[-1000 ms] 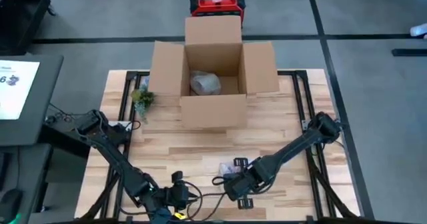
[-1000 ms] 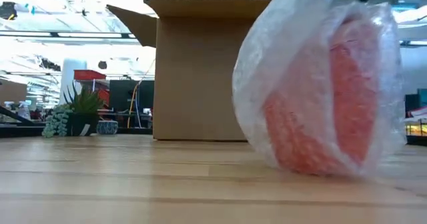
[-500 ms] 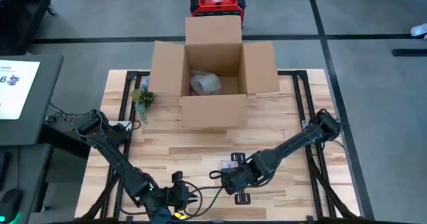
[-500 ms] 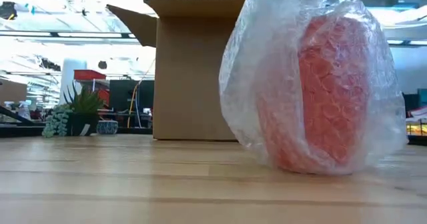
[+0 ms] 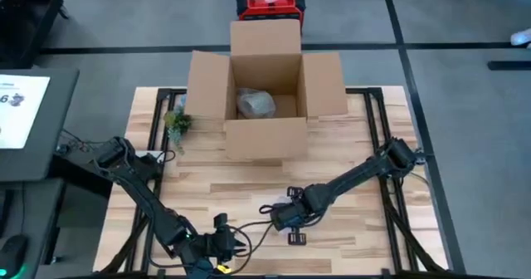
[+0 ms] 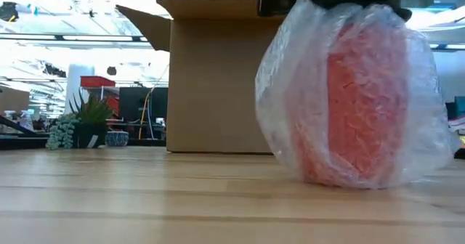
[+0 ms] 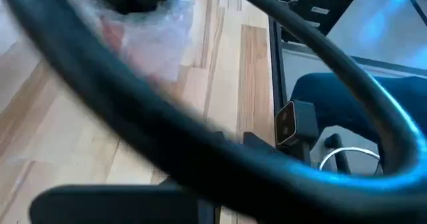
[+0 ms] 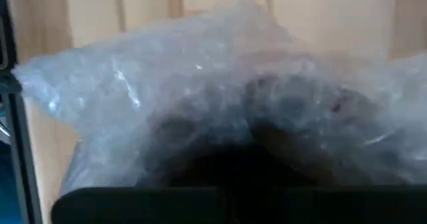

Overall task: Wrap mug
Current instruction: Pack the red mug with the bubble wrap

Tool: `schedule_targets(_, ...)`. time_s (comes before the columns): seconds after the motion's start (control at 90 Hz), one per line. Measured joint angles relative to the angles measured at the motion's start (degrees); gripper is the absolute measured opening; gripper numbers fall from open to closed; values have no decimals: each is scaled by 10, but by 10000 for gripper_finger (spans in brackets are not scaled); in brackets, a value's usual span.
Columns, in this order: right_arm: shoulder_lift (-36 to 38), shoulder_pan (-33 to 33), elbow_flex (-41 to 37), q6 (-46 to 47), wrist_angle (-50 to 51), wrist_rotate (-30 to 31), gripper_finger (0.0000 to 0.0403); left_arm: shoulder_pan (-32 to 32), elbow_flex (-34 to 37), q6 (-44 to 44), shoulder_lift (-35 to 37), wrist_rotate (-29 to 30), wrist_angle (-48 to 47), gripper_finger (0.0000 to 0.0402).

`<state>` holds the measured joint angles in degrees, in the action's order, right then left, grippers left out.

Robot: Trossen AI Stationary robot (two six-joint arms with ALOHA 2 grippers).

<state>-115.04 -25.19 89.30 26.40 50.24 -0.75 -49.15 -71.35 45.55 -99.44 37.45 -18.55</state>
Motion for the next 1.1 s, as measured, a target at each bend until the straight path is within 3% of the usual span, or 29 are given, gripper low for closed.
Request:
schedule_targets(0.244,0,-16,122,-5,142,-2,0,0,0,2,0,0,0,36)
schedule_targets(0.511,-5,-15,142,-10,154,113,0,0,0,2,0,0,0,36)
schedule_targets(0.767,-4,7,41,-14,37,114,0,0,0,2,0,0,0,36)
schedule_targets(0.911,1,6,-27,-1,-37,71,0,0,0,1,0,0,0,36)
schedule_targets(1.1,2,-8,-13,-6,-17,37,0,0,0,2,0,0,0,36)
